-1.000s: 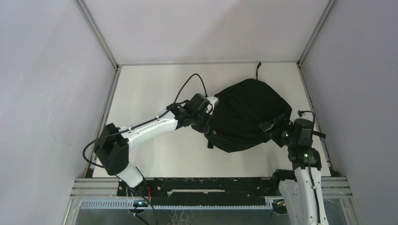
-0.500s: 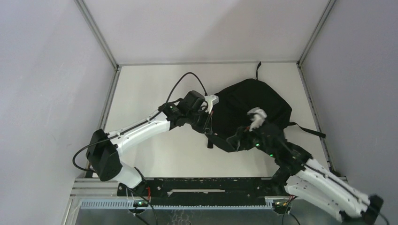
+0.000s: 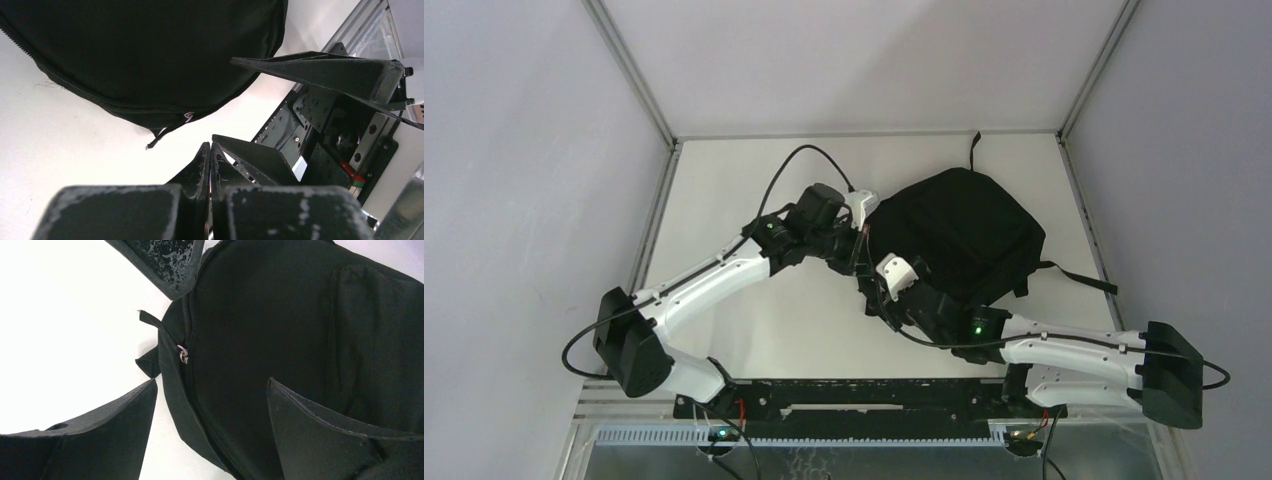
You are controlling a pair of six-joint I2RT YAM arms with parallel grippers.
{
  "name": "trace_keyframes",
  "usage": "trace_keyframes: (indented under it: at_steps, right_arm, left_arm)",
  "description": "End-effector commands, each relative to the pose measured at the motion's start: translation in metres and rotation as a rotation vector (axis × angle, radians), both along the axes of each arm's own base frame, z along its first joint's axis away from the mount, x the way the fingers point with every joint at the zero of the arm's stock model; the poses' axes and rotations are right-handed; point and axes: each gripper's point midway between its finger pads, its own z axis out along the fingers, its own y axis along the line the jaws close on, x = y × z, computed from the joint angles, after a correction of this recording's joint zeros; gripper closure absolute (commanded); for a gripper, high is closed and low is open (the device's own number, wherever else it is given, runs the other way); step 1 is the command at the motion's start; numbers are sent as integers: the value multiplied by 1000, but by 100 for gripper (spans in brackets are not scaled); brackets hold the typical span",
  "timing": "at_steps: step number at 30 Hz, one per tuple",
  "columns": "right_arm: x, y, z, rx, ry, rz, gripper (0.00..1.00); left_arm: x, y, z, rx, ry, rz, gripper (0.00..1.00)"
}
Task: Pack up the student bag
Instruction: Zip the student bag at the center of the board.
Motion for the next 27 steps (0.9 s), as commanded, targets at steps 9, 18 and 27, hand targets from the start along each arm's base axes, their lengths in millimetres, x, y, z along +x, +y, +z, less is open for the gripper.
trace_keyframes:
  at_steps: [9, 18, 27]
  right_arm:
    - [-4, -11, 11, 151, 13, -26, 13]
    - [-5, -28, 21, 234, 24, -61, 13]
    - [-3, -27, 21, 246, 32, -69, 13]
  left_arm:
    - [9, 23, -37, -9, -1, 37, 33]
    - [26, 6, -60, -163, 94, -14, 20]
    - [8, -4, -72, -185, 230, -59, 24]
